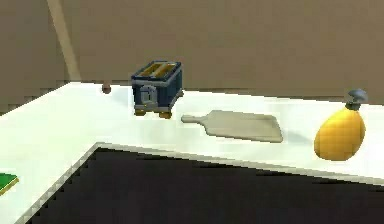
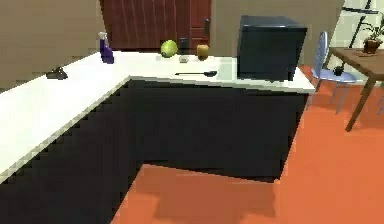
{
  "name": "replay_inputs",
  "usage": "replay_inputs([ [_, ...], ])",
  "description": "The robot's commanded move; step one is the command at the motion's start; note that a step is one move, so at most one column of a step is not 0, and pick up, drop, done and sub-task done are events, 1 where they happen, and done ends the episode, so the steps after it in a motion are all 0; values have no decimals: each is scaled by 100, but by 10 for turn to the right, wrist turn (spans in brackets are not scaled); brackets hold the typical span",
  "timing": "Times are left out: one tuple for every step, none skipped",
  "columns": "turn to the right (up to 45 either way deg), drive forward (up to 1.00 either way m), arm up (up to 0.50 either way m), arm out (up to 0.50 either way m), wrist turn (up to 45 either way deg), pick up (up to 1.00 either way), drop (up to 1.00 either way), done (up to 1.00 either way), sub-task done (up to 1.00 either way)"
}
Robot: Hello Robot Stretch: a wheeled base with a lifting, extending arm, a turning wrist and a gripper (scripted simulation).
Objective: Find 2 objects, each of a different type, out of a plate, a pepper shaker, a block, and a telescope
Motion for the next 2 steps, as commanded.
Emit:
replay_inputs([
  [-450,0,0,0,0,0,0,0,0],
  [0,0,0,0,0,0,0,100,0],
])
